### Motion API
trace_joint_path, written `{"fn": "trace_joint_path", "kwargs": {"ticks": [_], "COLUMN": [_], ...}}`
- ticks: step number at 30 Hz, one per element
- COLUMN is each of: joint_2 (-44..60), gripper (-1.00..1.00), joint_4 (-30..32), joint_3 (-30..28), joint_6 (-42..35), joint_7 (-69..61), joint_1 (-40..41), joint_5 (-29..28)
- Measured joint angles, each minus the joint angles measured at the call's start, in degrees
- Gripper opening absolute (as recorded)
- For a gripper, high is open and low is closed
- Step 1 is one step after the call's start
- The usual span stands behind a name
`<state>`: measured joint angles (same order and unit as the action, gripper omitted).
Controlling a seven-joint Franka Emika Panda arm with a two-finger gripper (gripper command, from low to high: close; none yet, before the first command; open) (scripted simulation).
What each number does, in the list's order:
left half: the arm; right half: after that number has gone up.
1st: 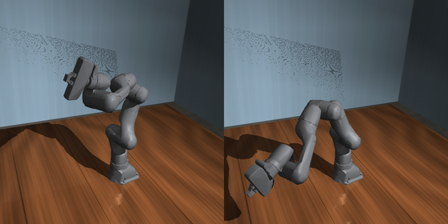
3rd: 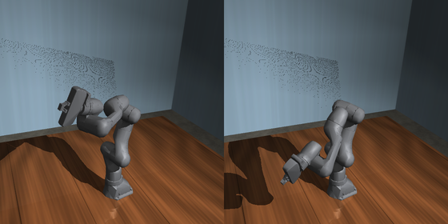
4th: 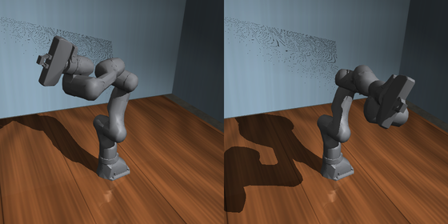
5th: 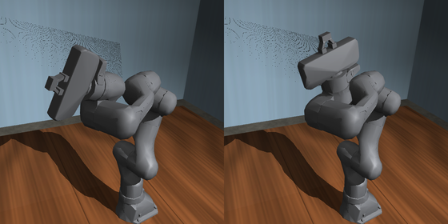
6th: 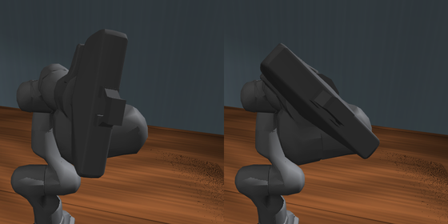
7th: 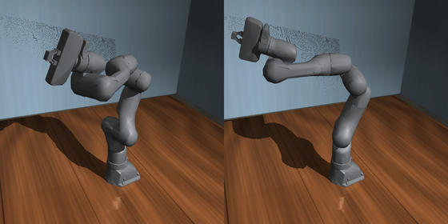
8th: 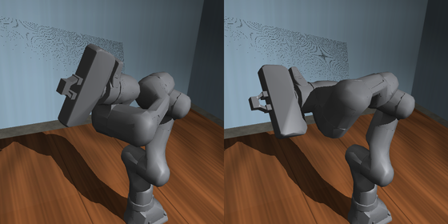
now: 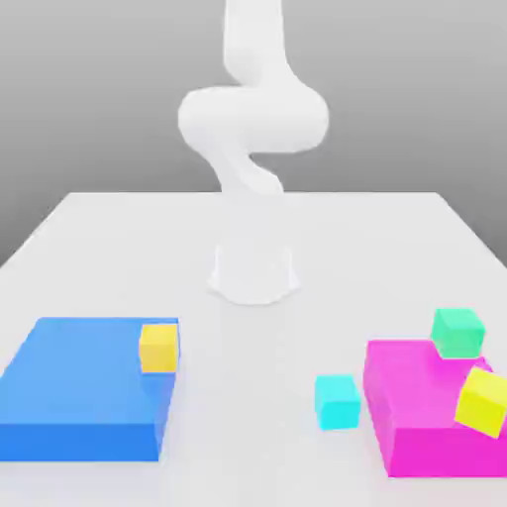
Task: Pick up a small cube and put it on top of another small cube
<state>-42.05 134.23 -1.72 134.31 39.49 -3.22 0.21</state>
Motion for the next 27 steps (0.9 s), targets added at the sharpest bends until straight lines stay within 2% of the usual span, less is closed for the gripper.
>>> {"fn": "trace_joint_path", "kwargs": {"ticks": [15,23,27], "joint_2": [22.97,35.04,40.88], "gripper": [0.0,0.0,0.0], "joint_4": [14.74,22.51,26.41], "joint_3": [-8.23,-8.96,-8.3], "joint_6": [15.2,23.22,27.26], "joint_7": [-38.95,-59.32,-68.02], "joint_1": [-17.52,-23.39,-25.25], "joint_5": [2.25,3.23,1.63]}}
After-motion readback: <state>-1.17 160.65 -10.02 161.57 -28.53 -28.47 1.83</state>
